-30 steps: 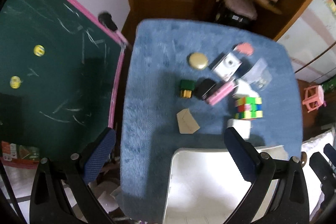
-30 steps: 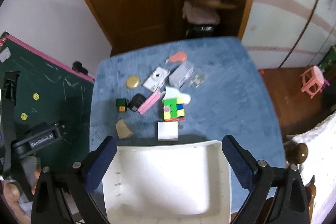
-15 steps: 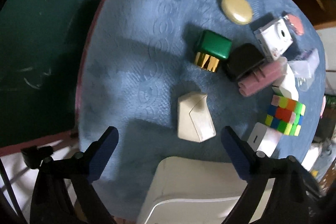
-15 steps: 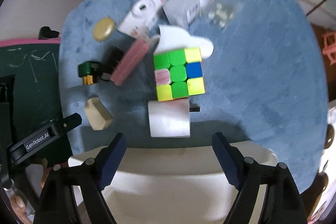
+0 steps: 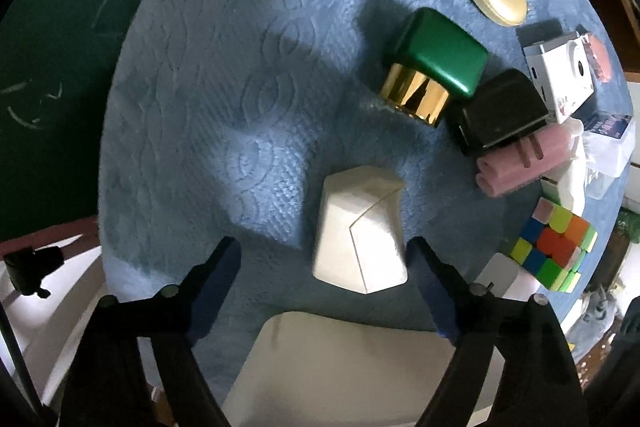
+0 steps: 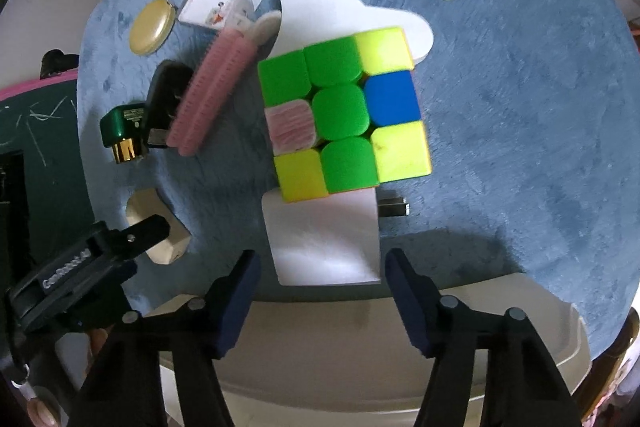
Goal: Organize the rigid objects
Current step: 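Grasp the beige wedge block with the left gripper while the right grasps the white cube, then carry the beige block and white cube into the white tray and release both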
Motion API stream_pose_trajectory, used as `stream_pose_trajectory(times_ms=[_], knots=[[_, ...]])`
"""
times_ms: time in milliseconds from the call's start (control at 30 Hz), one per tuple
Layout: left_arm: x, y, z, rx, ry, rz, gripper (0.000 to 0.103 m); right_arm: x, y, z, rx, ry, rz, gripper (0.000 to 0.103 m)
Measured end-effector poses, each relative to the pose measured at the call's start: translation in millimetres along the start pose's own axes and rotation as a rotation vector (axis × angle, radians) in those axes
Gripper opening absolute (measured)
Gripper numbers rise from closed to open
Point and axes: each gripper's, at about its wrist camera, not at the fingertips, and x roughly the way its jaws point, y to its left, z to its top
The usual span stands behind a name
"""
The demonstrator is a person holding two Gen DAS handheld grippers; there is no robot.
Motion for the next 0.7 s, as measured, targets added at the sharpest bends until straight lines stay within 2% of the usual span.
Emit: stream_pose_trajectory(times_ms=[133,367,433,700], knots=[[8.9,0.0,2.0,-0.004,0.001,-0.007,0.075,4.5,1.3,-1.2,0.004,-0.001,-0.030,0.061],[18.9,-19.3,-2.5,0.035,0.007,0.049,0.064,15.0,7.8,5.3,0.001,0.009,-0.057,0.059],[17.9,-23.3,-2.3,0.044,0.000,0.053,0.052,18.9,11.9,7.4,-0.001,0.014,-0.062,0.059],[11.4,-17.5,-4.6,0.056,-0.021,0.022,0.052,25.2,7.7,4.2,-0.013,0.002,-0.045,0.058]])
